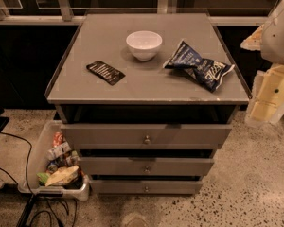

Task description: Open top drawer

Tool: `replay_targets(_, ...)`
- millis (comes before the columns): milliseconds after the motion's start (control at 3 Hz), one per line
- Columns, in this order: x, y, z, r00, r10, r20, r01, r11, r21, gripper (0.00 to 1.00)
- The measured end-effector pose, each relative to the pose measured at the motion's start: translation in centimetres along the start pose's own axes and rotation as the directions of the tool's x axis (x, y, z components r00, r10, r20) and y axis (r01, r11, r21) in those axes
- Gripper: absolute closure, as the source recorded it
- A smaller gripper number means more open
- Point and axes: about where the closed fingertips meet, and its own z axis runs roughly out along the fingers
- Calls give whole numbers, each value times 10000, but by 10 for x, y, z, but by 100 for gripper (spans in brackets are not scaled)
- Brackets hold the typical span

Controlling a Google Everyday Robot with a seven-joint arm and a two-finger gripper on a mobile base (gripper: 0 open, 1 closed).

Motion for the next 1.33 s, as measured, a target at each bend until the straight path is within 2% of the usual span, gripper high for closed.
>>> replay_targets(667,-1,5,7,10000,-35,31,36,9999,-108,0)
replay_targets(1000,2,25,26,9968,-348,725,363,9991,-200,0)
replay_targets(1333,13,49,65,9742,-461,2208,487,9988,-62,0)
